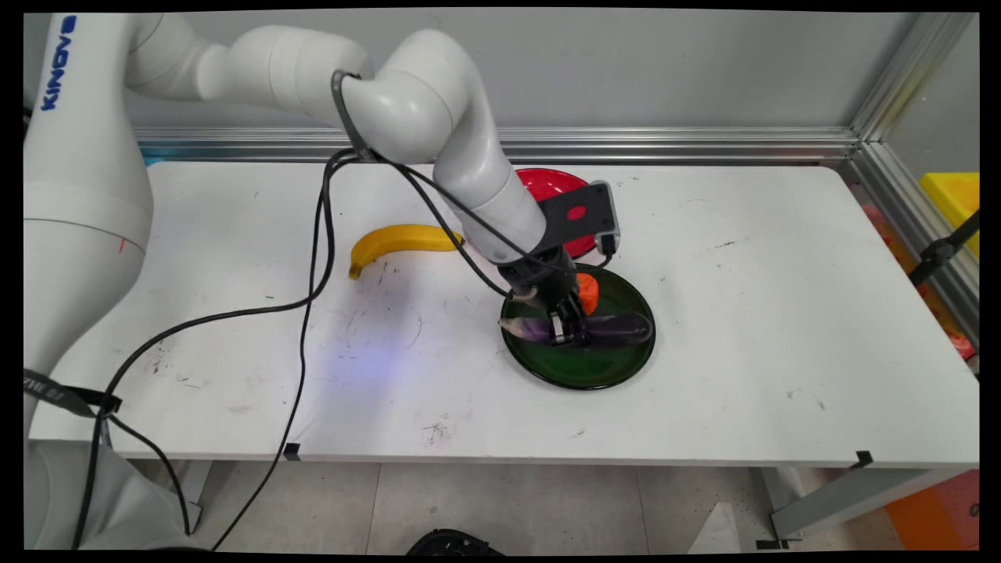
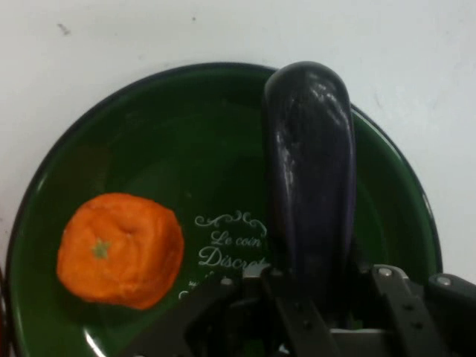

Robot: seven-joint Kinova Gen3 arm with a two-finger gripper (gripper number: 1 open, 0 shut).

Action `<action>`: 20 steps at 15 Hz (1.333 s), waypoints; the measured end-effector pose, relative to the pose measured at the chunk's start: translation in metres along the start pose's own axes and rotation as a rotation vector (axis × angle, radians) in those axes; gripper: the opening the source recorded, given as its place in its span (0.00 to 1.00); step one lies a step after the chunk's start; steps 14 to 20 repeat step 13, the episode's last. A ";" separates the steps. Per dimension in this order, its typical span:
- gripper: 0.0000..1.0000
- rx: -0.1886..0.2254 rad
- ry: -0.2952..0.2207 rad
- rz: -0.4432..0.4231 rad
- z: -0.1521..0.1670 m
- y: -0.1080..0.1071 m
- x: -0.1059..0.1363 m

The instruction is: Place the picked object on the green plate

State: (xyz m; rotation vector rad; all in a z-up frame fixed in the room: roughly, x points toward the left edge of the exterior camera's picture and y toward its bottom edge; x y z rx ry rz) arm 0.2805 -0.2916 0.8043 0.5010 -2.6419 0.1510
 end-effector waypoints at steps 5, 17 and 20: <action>0.00 0.011 0.014 0.019 0.015 0.001 -0.007; 1.00 0.027 0.040 0.038 0.024 -0.004 -0.003; 1.00 0.027 0.040 0.038 0.024 -0.004 -0.003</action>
